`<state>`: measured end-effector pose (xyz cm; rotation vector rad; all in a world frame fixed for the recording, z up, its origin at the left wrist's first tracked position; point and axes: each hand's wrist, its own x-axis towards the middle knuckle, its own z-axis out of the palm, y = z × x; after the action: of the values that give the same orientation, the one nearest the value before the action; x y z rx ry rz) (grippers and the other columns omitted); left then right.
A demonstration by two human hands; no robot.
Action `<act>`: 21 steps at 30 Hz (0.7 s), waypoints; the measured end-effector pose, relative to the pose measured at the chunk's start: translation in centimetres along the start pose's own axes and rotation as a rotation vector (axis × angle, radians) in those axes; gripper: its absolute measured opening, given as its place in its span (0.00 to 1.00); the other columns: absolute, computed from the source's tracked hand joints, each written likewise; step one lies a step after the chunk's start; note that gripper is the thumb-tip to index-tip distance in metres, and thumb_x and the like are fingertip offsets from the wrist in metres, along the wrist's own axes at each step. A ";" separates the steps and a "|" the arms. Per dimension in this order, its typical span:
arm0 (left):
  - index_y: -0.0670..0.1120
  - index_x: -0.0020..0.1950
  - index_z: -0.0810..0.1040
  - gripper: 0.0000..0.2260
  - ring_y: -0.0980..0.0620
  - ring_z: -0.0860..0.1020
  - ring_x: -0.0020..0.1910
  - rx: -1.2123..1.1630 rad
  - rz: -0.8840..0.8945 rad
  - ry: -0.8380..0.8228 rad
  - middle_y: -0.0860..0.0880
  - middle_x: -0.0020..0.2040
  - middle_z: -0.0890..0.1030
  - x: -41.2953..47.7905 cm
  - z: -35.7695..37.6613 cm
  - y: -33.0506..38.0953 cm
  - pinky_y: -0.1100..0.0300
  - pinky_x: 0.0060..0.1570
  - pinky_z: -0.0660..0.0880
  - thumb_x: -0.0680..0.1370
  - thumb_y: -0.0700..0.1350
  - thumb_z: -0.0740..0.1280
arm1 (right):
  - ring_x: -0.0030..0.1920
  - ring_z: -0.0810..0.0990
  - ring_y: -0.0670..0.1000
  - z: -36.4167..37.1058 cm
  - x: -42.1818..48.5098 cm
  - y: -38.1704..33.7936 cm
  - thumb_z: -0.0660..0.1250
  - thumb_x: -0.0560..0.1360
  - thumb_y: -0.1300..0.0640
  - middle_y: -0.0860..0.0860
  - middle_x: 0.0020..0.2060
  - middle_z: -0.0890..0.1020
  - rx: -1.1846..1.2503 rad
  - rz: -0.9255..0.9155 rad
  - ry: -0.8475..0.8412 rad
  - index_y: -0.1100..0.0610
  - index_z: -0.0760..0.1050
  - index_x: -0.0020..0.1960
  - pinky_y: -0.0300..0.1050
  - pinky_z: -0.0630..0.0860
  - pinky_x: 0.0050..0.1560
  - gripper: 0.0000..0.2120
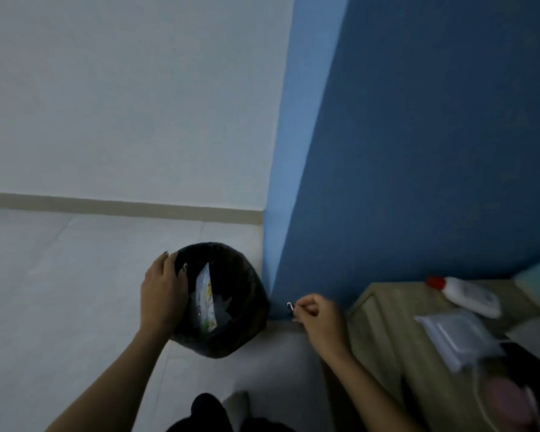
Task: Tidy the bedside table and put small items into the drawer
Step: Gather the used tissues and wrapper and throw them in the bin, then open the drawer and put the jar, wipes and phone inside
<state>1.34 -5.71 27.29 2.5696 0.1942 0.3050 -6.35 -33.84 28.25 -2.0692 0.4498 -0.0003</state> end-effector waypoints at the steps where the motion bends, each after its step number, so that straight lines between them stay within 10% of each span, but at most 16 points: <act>1: 0.40 0.67 0.71 0.17 0.37 0.70 0.66 -0.014 0.031 0.001 0.38 0.68 0.72 -0.5 -1.1 2.0 0.42 0.64 0.69 0.79 0.42 0.61 | 0.37 0.84 0.51 -2.2 -1.0 0.4 0.72 0.70 0.61 0.50 0.33 0.84 0.028 0.009 0.035 0.46 0.75 0.35 0.56 0.81 0.45 0.12; 16: 0.37 0.68 0.71 0.22 0.34 0.73 0.62 -0.125 0.447 -0.304 0.36 0.66 0.72 -11.4 -1.5 24.1 0.45 0.59 0.72 0.74 0.34 0.64 | 0.38 0.81 0.50 -25.4 -13.1 4.1 0.69 0.73 0.63 0.49 0.34 0.82 0.166 0.197 0.475 0.57 0.78 0.38 0.47 0.79 0.42 0.06; 21: 0.41 0.75 0.62 0.24 0.42 0.67 0.70 -0.140 0.500 -0.460 0.42 0.74 0.65 -14.3 1.4 27.7 0.52 0.67 0.66 0.78 0.39 0.61 | 0.46 0.81 0.51 -26.9 -14.7 6.1 0.70 0.73 0.58 0.46 0.39 0.82 0.009 0.208 0.502 0.46 0.76 0.40 0.50 0.79 0.49 0.08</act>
<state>-9.97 -32.64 38.34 2.4359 -0.6206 -0.0989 -26.80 -54.38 39.77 -1.9945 0.9666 -0.4031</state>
